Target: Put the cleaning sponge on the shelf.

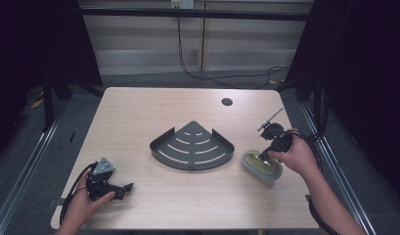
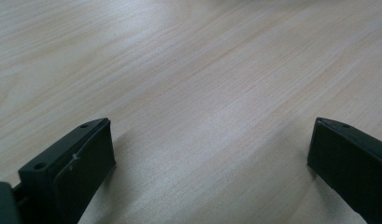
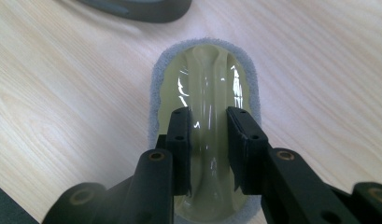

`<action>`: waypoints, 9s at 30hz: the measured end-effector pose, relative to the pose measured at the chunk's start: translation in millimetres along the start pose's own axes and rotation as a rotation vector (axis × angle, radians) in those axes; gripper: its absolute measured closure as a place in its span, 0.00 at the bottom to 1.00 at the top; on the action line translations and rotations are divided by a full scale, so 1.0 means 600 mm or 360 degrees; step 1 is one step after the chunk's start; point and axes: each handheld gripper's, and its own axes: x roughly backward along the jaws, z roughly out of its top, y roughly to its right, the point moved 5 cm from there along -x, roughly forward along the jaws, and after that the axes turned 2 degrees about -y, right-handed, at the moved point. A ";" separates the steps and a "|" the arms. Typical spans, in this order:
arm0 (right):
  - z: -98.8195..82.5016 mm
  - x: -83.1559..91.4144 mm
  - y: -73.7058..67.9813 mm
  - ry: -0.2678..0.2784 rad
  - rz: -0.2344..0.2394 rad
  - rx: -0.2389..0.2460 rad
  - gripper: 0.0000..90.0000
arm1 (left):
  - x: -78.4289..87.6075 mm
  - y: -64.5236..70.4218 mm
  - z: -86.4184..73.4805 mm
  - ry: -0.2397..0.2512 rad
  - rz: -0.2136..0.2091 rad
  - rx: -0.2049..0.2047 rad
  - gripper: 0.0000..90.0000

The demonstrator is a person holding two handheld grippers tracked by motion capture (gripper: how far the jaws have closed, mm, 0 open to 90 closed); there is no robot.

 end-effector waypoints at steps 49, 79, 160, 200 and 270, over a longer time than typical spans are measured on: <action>0.136 0.068 -0.035 0.0162 -0.0046 0.0012 0.80 | 0.000 0.001 0.000 0.0001 0.0005 0.0013 0.00; 0.212 0.044 -0.069 0.0221 -0.0045 0.0024 0.80 | 0.000 0.001 0.000 0.0001 0.0005 0.0013 0.00; 0.240 -0.093 -0.082 0.0098 0.0058 0.0050 0.80 | -0.001 0.001 0.000 0.0011 0.0006 0.0013 0.00; 0.234 -0.106 -0.083 -0.0015 0.0052 0.0056 0.79 | -0.001 0.001 0.000 0.0011 0.0007 0.0014 0.00; 0.119 -0.018 -0.044 0.0053 0.0049 -0.0028 0.23 | -0.001 0.001 0.000 0.0011 0.0008 0.0016 0.00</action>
